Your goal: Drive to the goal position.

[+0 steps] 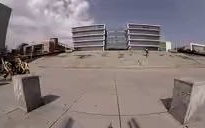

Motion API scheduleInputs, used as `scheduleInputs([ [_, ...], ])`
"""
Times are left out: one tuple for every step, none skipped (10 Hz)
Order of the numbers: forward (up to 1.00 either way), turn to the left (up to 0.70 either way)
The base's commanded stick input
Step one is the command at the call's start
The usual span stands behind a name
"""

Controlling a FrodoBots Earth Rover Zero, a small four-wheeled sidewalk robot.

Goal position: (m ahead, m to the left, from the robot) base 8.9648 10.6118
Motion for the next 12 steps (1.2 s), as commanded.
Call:
scheduleInputs([
  [1.00, 0.10],
  [1.00, 0.03],
  [1.00, 0.03],
  [1.00, 0.02],
  [1.00, 0.03],
  [1.00, 0.02],
  [1.00, 0.02],
  [1.00, 0.02],
  [1.00, 0.02],
  [1.00, 0.02],
  [1.00, 0.02],
  [1.00, 0.07],
])
